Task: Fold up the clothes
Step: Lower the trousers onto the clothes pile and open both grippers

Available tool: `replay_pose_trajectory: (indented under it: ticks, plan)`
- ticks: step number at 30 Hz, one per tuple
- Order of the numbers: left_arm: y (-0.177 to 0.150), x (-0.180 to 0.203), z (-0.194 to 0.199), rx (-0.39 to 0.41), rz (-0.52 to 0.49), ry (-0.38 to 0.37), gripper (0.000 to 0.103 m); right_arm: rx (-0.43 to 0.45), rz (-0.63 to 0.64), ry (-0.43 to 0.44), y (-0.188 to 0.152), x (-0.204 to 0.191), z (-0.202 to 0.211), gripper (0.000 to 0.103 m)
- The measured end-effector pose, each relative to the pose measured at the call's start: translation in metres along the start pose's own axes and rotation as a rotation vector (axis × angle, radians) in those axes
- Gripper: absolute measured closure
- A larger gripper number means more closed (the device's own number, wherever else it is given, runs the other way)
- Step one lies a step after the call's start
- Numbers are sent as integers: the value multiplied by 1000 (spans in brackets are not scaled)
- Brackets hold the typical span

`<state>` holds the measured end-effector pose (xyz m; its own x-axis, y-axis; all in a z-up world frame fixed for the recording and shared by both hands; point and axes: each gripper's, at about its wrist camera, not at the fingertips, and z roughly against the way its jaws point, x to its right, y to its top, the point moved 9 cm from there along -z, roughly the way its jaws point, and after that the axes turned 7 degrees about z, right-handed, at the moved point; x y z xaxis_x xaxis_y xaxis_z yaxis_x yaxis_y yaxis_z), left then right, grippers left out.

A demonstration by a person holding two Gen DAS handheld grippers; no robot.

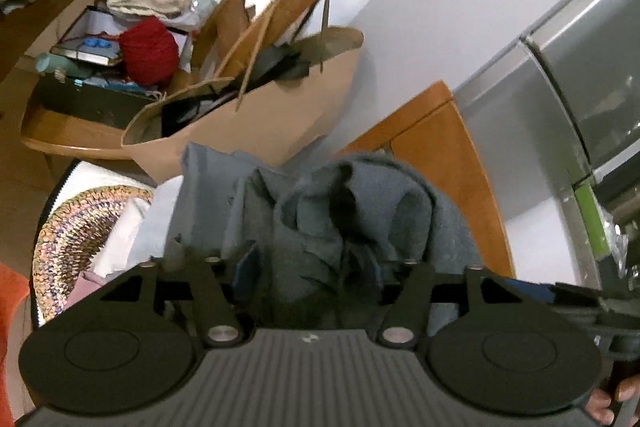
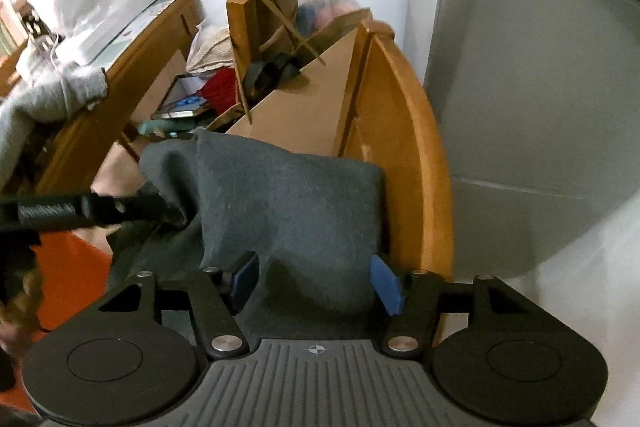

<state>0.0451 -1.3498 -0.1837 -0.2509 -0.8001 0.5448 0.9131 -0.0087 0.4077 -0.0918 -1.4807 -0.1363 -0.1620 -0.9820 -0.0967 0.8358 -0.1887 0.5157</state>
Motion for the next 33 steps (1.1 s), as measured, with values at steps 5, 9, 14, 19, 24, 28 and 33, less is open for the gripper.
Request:
replay_pose_trajectory:
  ticks: [5, 9, 14, 19, 24, 28, 33]
  plan:
    - [-6, 1, 29, 27, -40, -10, 30, 25, 29, -50, -6, -7, 14, 38]
    - [-11, 3, 52, 47, -78, -19, 26, 53, 26, -76, -12, -15, 28, 38]
    - [-19, 6, 84, 71, -126, -32, 17, 99, -5, -101, -22, -32, 50, 38]
    - [-35, 8, 130, 93, -168, -57, 8, 155, -30, -130, -36, -57, 82, 36]
    - [-52, 9, 184, 142, -223, -71, 0, 230, -41, -160, -53, -87, 117, 25]
    - [-74, 8, 227, 176, -302, -65, 0, 283, -49, -181, -66, -112, 141, 13]
    - [-106, 1, 265, 186, -371, -43, 0, 319, -27, -206, -82, -139, 167, 1]
